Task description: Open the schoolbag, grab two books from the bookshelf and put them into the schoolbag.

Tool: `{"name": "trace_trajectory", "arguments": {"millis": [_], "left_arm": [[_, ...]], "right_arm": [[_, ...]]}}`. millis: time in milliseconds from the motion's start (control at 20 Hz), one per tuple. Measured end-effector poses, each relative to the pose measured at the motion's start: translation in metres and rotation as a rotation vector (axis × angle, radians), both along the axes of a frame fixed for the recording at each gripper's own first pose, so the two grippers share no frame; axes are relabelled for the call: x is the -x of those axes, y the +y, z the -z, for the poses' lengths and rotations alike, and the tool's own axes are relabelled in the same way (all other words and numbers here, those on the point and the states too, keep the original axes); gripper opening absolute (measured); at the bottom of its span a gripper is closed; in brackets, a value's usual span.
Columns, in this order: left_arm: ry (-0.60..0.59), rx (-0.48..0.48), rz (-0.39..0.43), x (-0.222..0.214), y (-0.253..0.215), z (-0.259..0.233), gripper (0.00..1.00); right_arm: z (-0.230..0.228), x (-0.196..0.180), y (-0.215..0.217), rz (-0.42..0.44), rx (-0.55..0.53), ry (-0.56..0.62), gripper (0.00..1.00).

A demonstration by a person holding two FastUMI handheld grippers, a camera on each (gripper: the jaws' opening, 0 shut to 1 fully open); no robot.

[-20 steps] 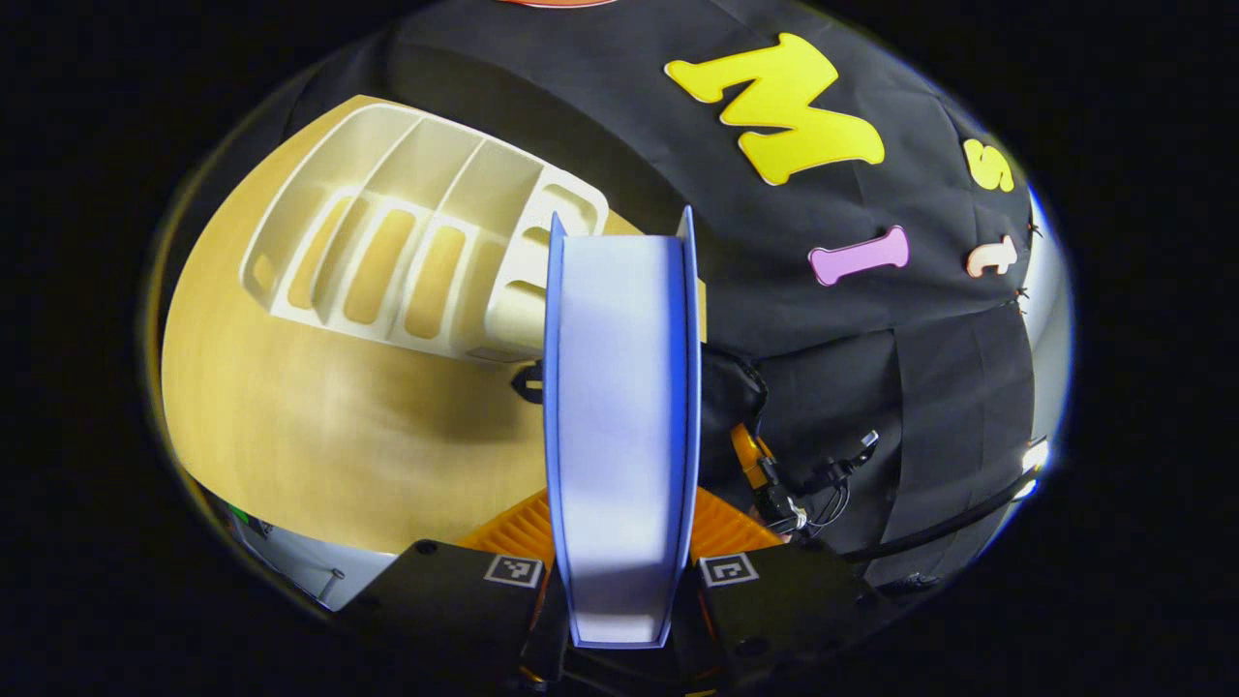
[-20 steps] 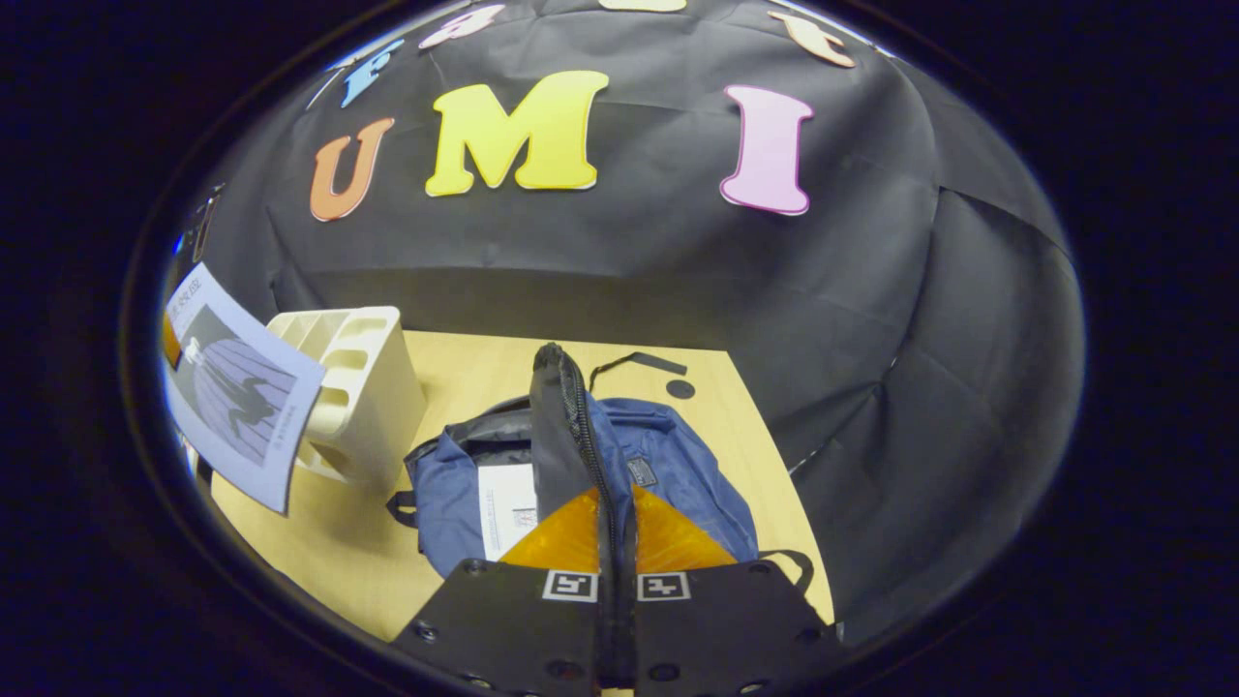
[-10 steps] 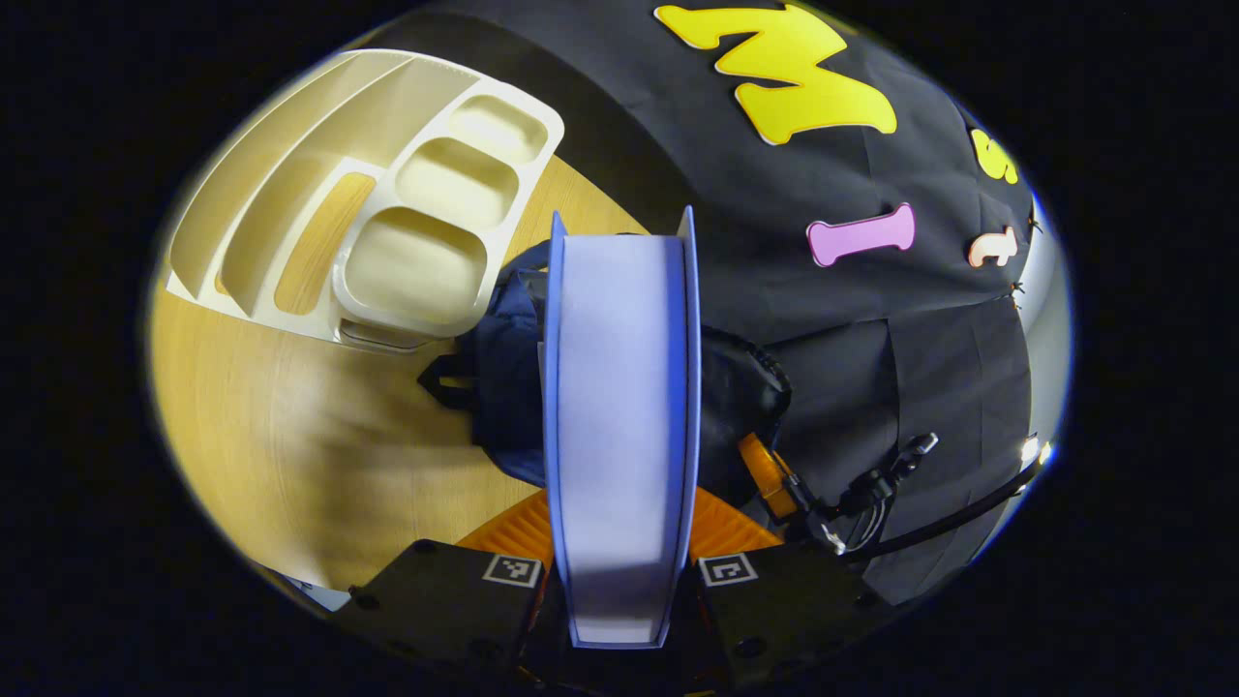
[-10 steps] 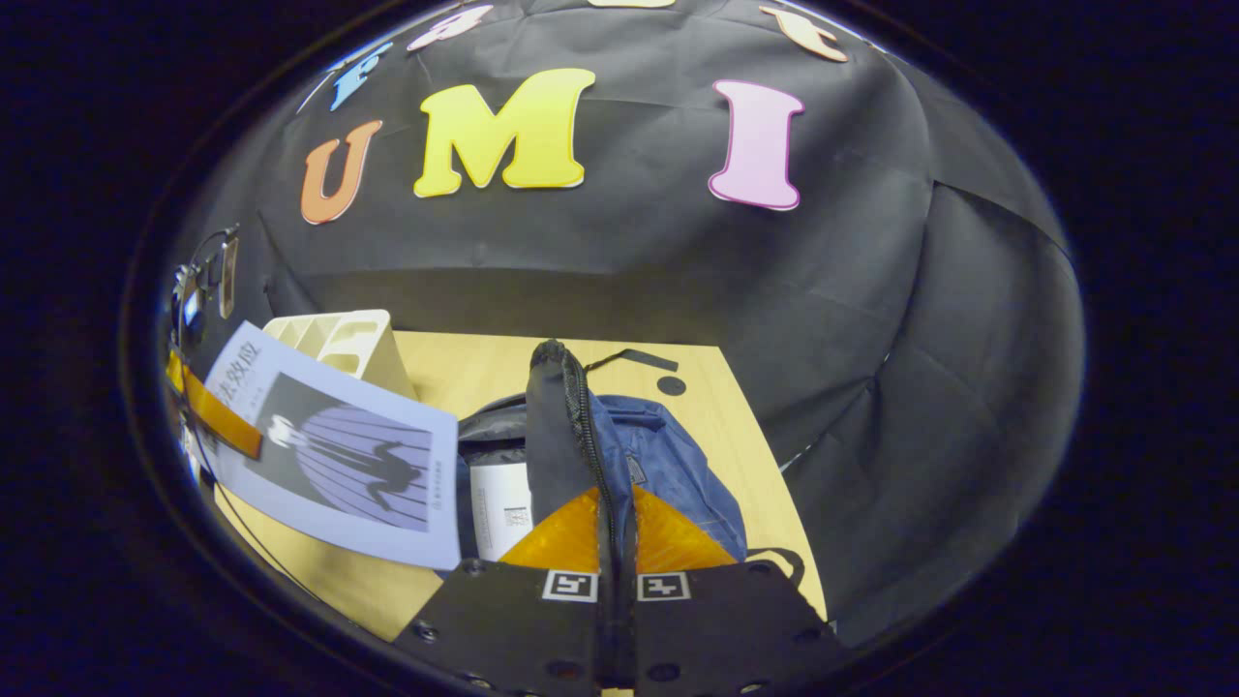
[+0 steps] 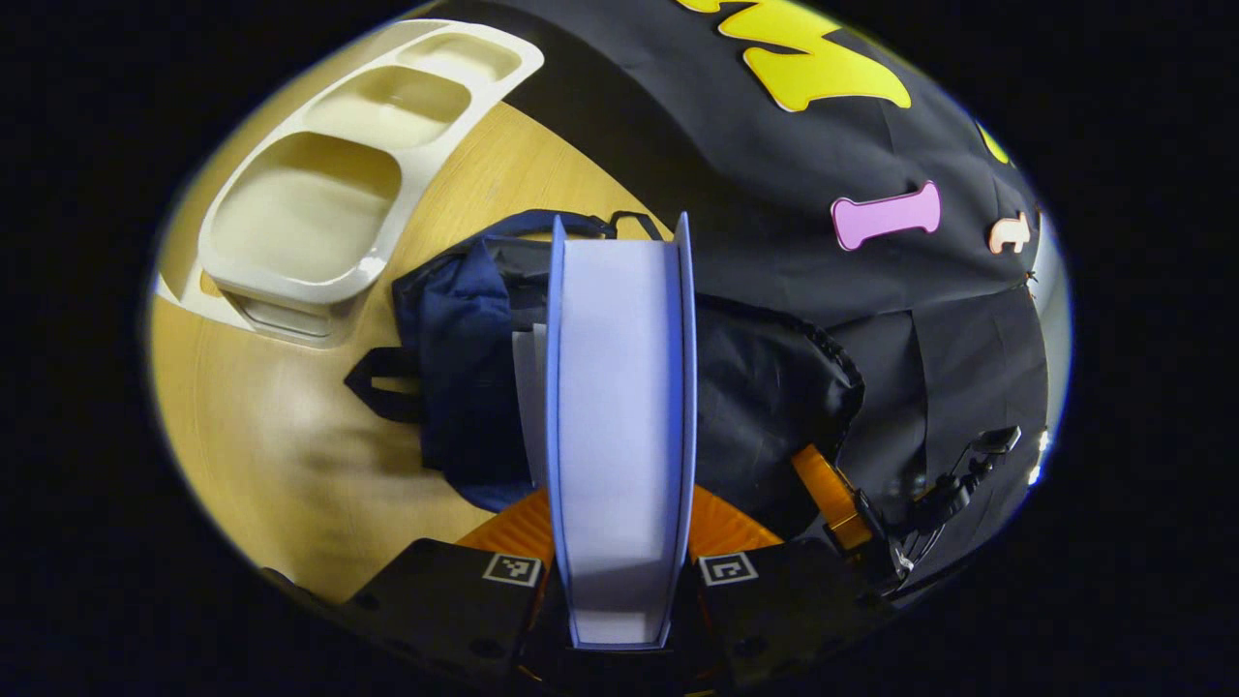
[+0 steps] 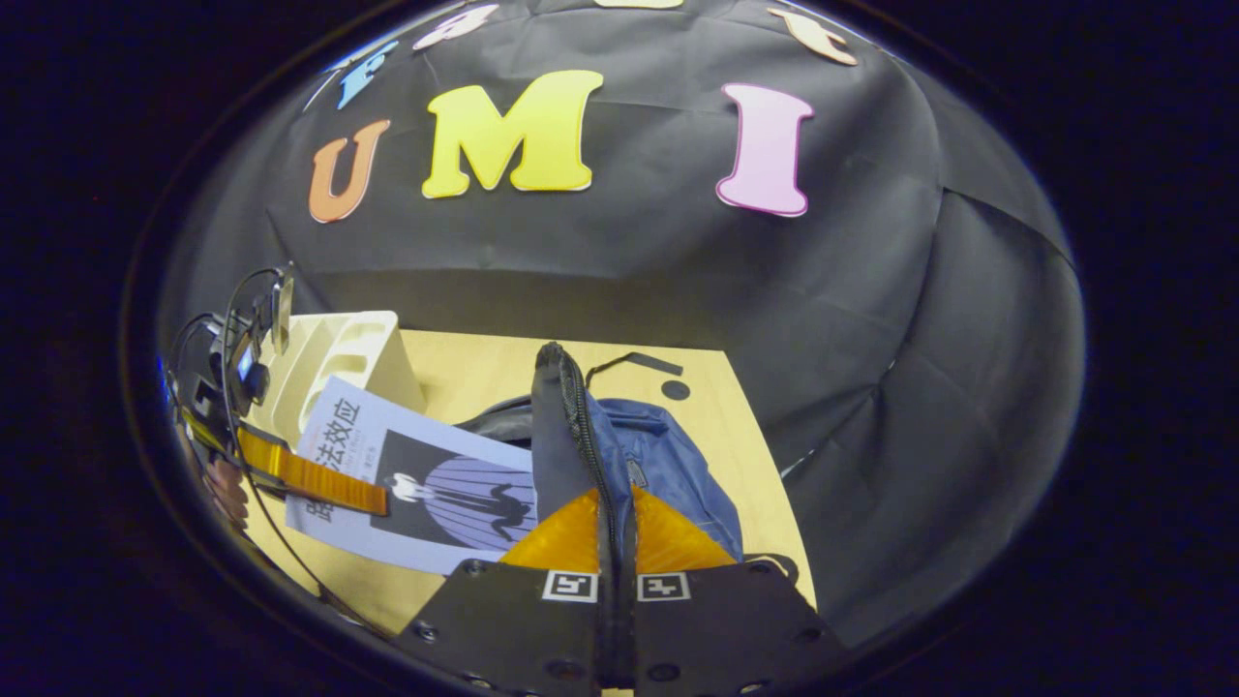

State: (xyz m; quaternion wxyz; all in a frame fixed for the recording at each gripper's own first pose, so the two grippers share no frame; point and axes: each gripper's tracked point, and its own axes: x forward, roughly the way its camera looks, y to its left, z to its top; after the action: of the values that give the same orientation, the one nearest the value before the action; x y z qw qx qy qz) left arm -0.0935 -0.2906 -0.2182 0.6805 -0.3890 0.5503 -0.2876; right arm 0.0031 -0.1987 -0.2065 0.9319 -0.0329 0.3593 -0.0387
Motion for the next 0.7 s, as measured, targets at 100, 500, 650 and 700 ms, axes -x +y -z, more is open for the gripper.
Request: {"name": "trace_trajectory", "arguments": {"millis": [100, 500, 650, 700], "left_arm": [[-0.009, 0.024, -0.009, -0.003, -0.011, 0.001, 0.45], [0.016, 0.100, -0.046, -0.014, -0.048, 0.008, 0.45], [0.025, 0.127, -0.048, -0.019, -0.061, 0.011, 0.45], [0.030, 0.137, -0.050, -0.021, -0.065, 0.013, 0.45]], "right_arm": [[-0.005, -0.002, -0.002, -0.006, 0.013, -0.004, 0.00], [-0.021, -0.008, 0.008, -0.044, 0.028, -0.013, 0.02], [-0.025, -0.011, 0.015, -0.066, 0.041, -0.016, 0.02], [-0.026, -0.012, 0.017, -0.070, 0.043, -0.017, 0.00]]}}
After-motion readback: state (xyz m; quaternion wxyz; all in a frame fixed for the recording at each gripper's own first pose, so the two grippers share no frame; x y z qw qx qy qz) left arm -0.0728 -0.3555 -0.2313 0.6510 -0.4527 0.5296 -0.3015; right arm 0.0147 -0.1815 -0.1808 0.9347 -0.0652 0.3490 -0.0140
